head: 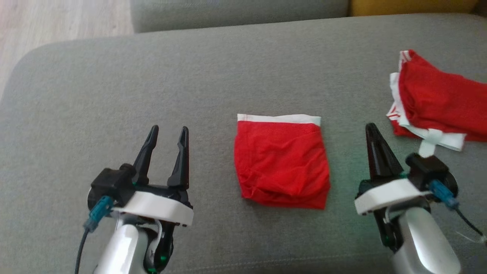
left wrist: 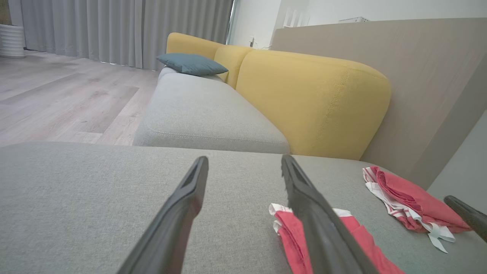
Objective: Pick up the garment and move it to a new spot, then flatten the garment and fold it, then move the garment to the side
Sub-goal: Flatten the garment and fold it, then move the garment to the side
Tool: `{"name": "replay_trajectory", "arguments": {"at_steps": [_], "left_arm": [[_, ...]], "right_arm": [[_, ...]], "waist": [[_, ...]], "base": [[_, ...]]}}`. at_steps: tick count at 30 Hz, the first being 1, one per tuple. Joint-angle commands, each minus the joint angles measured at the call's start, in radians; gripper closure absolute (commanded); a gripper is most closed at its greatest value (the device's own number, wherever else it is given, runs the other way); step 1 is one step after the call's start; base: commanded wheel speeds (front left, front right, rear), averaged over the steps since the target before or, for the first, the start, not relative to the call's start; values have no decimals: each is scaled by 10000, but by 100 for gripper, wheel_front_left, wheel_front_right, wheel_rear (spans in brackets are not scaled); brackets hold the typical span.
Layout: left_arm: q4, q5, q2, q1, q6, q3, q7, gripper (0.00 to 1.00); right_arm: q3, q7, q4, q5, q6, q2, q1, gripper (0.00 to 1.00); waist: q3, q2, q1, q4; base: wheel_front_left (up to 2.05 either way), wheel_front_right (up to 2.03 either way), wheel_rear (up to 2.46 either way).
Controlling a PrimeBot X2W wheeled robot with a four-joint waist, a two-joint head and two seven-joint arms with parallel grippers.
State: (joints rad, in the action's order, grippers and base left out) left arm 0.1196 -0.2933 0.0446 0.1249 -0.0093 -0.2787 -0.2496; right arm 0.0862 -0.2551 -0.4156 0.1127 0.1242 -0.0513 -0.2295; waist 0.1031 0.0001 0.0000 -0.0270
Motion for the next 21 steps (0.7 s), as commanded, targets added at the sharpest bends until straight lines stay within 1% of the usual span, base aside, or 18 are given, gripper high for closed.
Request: {"name": "replay_trajectory", "arguments": {"at_steps": [1, 3, 4, 5, 6, 13, 21], "left_arm": [[-424, -50, 56, 218, 52, 348, -122, 0], [-438, -53, 56, 195, 62, 349, -122, 0], [-448, -51, 56, 174, 66, 351, -122, 0], [-455, -49, 56, 154, 75, 359, -122, 0], [-462, -46, 56, 140, 80, 361, -122, 0], [-470, 35, 56, -12, 77, 344, -122, 0], [-402, 110, 56, -47, 50, 477, -122, 0]], "right_arm": [[102, -66, 472, -33, 65, 11, 21, 100], [27, -66, 587, -42, 65, 11, 142, 100], [-62, -66, 715, -57, 65, 11, 255, 69], [-167, -66, 859, -53, 65, 11, 366, 4], [-279, -66, 991, -26, 65, 11, 480, 0], [-530, -66, 1328, 109, 65, 11, 1161, 0], [-586, -66, 1389, 218, 65, 11, 1271, 0]], "waist": [[-180, -1, 0, -211], [-213, -1, 0, -266], [-243, -1, 0, -313], [-270, -1, 0, -360], [-288, -1, 0, -394], [-408, -1, 0, -548], [-372, -1, 0, -601]], "base": [[0, 0, 0], [0, 0, 0], [0, 0, 0], [0, 0, 0], [0, 0, 0], [0, 0, 0], [0, 0, 0]]}}
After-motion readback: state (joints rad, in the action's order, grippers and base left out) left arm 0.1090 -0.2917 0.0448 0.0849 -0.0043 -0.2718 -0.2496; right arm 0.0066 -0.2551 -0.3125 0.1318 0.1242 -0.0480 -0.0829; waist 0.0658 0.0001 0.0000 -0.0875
